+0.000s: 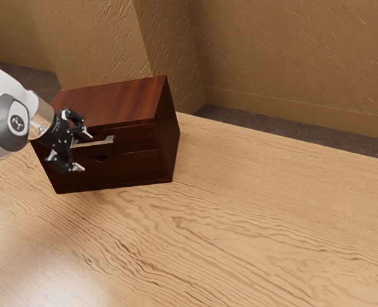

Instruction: Pull the drawer handle with one arm to open the drawer

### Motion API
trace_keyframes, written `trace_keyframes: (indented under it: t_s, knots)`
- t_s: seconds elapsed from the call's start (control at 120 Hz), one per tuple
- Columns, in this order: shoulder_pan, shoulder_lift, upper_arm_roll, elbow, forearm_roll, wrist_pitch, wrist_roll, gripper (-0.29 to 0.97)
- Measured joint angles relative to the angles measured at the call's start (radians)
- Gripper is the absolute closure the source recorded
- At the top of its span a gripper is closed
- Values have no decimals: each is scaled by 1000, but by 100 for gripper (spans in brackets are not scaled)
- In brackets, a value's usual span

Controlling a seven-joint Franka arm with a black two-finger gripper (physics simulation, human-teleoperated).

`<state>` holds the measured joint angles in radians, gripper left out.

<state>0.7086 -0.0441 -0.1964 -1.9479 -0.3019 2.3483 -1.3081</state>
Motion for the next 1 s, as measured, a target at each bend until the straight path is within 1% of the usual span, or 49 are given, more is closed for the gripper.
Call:
trace_keyframes:
  t_s: [0.758, 0.875, 1.0]
  knots:
    - [4, 45, 3, 20, 3, 0, 0, 3]
    - [9, 47, -1, 21, 1, 1, -1, 8]
    - [11, 45, -4, 22, 1, 1, -1, 18]
